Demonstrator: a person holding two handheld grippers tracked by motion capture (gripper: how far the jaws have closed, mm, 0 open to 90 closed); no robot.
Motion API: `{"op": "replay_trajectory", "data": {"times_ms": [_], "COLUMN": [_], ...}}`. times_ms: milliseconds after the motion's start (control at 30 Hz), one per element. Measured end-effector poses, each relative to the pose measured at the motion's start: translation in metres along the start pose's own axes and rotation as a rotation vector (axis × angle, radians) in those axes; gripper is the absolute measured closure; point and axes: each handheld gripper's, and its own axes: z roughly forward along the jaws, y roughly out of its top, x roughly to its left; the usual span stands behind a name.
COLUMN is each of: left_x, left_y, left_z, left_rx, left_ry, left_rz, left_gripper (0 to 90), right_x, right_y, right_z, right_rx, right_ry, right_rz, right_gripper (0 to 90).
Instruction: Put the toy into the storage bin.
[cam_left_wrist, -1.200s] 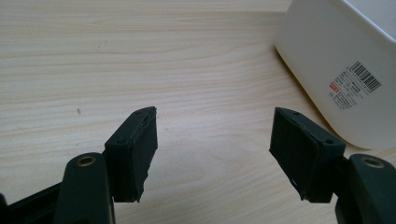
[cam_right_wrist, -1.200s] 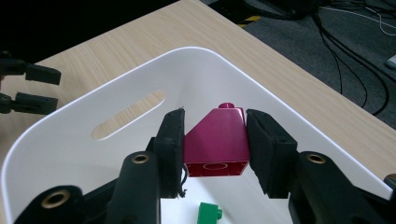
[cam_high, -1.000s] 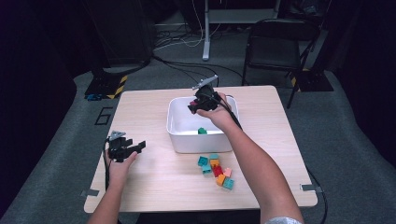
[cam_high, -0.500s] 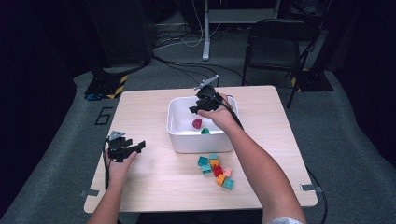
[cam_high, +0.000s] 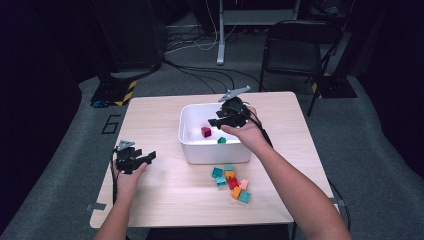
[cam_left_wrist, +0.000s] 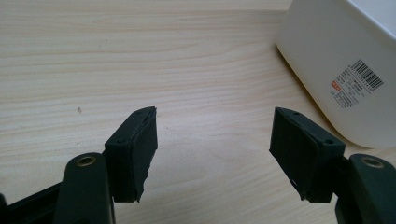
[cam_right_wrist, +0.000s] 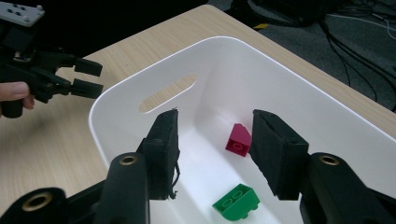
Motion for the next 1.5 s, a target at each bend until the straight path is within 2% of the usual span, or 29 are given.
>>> {"op": "replay_trajectory", "data": {"times_ms": [100,267,500,733,833,867,933,1067,1100,1200,1300,1500], "left_x": [0.000,-0.001,-0.001,0.000,0.000,0.000,-0.001,-0.002,-0.002,-0.002,-0.002,-0.002], "left_y": [0.000,0.000,0.000,-0.001,-0.001,-0.001,-0.001,-0.001,-0.001,-0.001,-0.002,-0.002], "left_z": [0.000,0.001,0.000,0.000,0.000,0.000,0.000,0.001,0.001,0.001,0.001,0.002], "left_rx": [0.001,0.004,0.004,0.005,0.004,0.004,0.007,0.006,0.012,0.012,0.011,0.014], "left_ry": [0.000,0.001,0.000,0.003,0.002,0.002,0.003,0.002,-0.001,0.000,-0.001,-0.004], "left_rz": [0.001,-0.001,0.000,0.001,0.000,0.000,0.003,0.005,0.004,0.004,0.005,0.004], "left_gripper": [32.0,32.3,32.6,32.8,32.8,32.8,32.7,32.8,32.8,32.8,32.9,33.2], "right_x": [0.008,0.020,0.033,0.048,0.050,0.050,0.050,0.050,0.049,0.049,0.049,0.050], "right_y": [-0.006,-0.016,-0.031,-0.064,-0.078,-0.078,-0.093,-0.106,-0.114,-0.121,-0.134,-0.152], "right_z": [-0.014,-0.029,-0.042,-0.052,-0.056,-0.056,-0.059,-0.059,-0.059,-0.058,-0.054,-0.046], "right_rx": [-0.010,-0.034,-0.053,-0.056,-0.061,-0.061,-0.066,-0.063,-0.063,-0.061,-0.048,-0.044], "right_ry": [-0.012,0.001,0.007,-0.012,-0.009,-0.009,-0.014,-0.025,-0.032,-0.039,-0.068,-0.090], "right_rz": [-0.011,-0.006,-0.021,-0.039,-0.017,-0.017,0.000,0.009,0.011,0.016,-0.001,0.019], "right_gripper": [51.2,51.2,51.9,49.0,48.7,48.7,48.4,48.3,47.8,47.7,47.4,47.4]}}
